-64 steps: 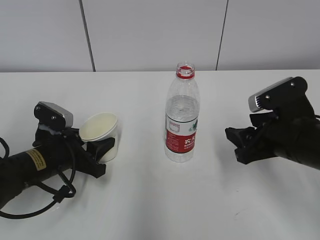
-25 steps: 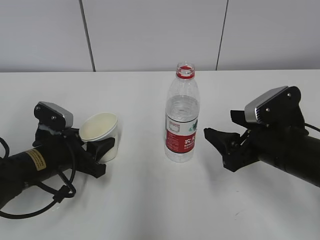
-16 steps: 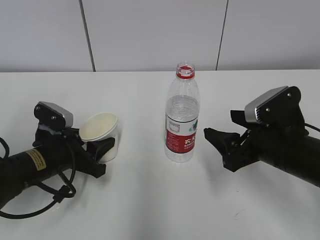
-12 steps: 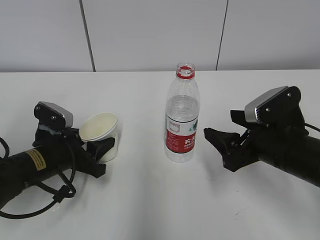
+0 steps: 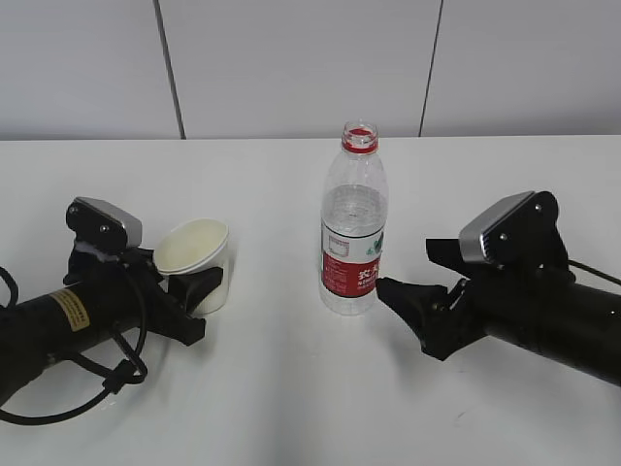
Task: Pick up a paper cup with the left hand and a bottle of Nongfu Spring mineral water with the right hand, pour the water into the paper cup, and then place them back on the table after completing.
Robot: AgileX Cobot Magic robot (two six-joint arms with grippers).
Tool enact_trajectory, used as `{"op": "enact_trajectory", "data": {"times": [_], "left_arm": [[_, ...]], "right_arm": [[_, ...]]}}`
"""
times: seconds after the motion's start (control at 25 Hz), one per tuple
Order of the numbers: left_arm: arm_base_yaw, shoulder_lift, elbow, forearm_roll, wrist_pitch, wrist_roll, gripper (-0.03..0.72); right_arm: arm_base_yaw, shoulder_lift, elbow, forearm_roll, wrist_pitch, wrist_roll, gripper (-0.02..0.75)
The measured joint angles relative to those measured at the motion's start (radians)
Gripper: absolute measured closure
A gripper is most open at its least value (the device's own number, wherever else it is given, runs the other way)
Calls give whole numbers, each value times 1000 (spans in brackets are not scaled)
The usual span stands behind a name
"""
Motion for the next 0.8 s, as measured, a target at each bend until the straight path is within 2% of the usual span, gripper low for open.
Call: {"op": "enact_trajectory", "data": {"times": [0.2, 0.44, 0.8], "left_arm": [[0, 0, 0, 0, 0, 0, 347], [0, 0, 0, 0, -1, 0, 347], [0, 0, 0, 0, -1, 0, 347]], "right_arm": [[0, 121, -2, 21, -184, 7, 77], [0, 229, -50, 42, -196, 7, 77], [0, 254, -143, 34, -207, 7, 77]]}}
